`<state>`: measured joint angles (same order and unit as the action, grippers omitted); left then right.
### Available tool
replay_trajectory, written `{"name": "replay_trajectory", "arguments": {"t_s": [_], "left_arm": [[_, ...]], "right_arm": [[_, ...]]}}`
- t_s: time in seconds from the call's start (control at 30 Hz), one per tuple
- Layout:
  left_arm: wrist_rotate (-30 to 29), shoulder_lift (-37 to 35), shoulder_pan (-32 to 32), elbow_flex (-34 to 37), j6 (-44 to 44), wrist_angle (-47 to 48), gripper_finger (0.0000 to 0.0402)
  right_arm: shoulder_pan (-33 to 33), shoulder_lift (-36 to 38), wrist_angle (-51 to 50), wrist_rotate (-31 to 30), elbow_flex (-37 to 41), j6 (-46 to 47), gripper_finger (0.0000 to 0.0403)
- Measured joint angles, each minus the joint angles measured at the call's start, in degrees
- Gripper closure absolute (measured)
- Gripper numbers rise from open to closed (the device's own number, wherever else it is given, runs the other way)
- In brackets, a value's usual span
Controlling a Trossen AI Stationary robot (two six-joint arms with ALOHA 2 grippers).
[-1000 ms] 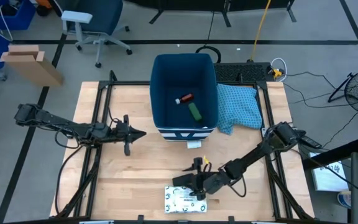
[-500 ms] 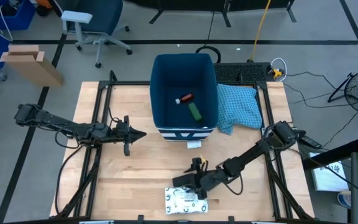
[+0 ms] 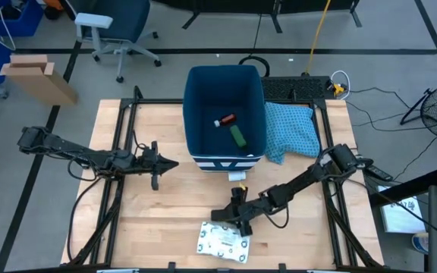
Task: Pick & place medical supplies in basket/bin
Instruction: Put the black bandage into the blue bin
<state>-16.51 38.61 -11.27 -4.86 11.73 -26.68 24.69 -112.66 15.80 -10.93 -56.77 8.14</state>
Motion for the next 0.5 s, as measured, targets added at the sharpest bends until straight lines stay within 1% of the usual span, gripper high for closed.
{"name": "replay_trajectory", "arguments": {"t_s": [0.17, 0.27, 0.37, 0.5], "left_arm": [[0.0, 0.0, 0.0, 0.0, -0.44, 0.07, 0.0394], [0.0, -0.01, -0.01, 0.0, -0.36, 0.07, 0.0394], [0.0, -0.01, 0.0, 0.0, 0.17, 0.07, 0.0394], [0.02, 0.0, -0.01, 0.0, 0.46, 0.07, 0.0394]], "right_arm": [[0.06, -0.04, 1.1, -0.51, 0.02, -0.29, 0.0253], [0.08, 0.45, 1.83, -0.7, 0.04, -1.33, 0.029], [0.01, 2.13, 0.89, -1.08, 0.14, -2.14, 0.0302], [0.01, 7.52, -1.73, -1.25, 0.11, -3.83, 0.0292]]}}
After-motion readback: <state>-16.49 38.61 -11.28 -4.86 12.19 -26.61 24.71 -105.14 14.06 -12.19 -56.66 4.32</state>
